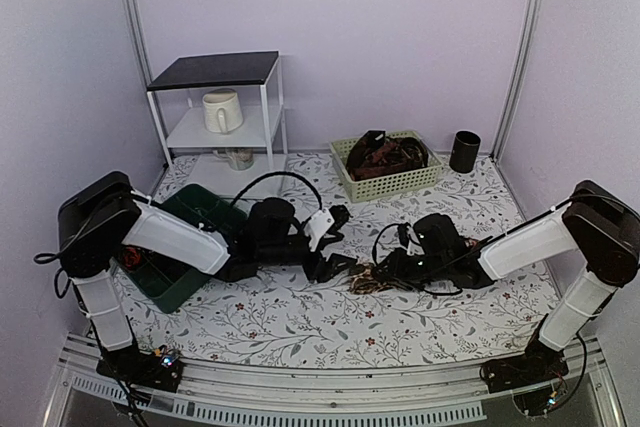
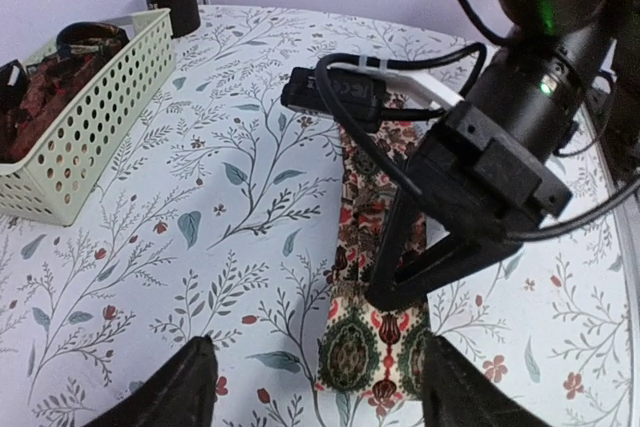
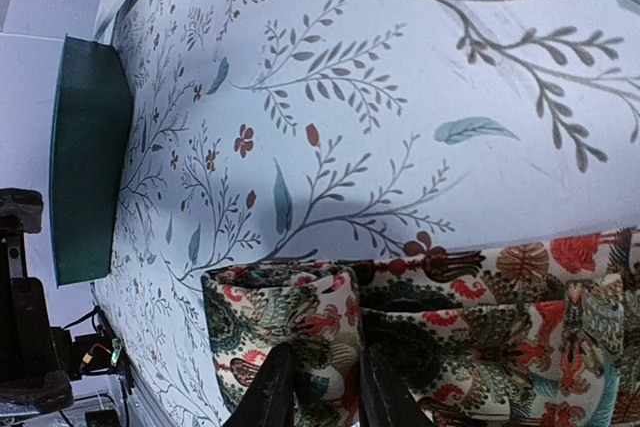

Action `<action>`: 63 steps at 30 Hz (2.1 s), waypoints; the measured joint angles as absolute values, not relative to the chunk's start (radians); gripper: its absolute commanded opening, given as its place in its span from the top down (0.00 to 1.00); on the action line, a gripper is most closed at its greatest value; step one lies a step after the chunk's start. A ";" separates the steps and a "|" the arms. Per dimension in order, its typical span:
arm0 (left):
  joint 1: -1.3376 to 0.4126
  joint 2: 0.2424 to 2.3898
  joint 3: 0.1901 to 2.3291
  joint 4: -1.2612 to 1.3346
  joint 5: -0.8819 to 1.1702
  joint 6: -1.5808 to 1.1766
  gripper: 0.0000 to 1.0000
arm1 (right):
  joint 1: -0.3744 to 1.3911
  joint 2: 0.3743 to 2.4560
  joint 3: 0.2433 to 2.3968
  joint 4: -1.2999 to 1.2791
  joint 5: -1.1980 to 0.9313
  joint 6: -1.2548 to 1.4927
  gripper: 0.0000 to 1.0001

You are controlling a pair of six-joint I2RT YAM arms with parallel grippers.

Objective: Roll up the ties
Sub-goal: Roll the tie at the center of the board.

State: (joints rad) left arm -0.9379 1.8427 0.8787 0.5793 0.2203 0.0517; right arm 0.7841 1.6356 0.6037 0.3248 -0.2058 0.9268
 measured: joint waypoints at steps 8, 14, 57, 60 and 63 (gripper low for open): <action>-0.937 1.897 0.878 0.585 0.291 0.080 0.17 | 0.776 1.644 0.584 0.353 -0.215 0.984 0.77; -0.937 1.994 0.937 0.553 0.356 0.130 0.11 | 0.765 1.644 0.570 0.374 -0.220 1.018 0.77; -0.899 2.017 0.971 0.381 0.456 0.267 0.34 | 0.761 1.715 0.595 0.439 -0.301 1.010 0.78; -0.884 1.941 0.904 0.383 0.435 0.250 0.61 | 0.761 1.715 0.595 0.439 -0.299 1.014 0.78; -0.880 1.905 0.871 0.393 0.402 0.220 0.92 | 0.761 1.715 0.594 0.440 -0.297 1.014 0.78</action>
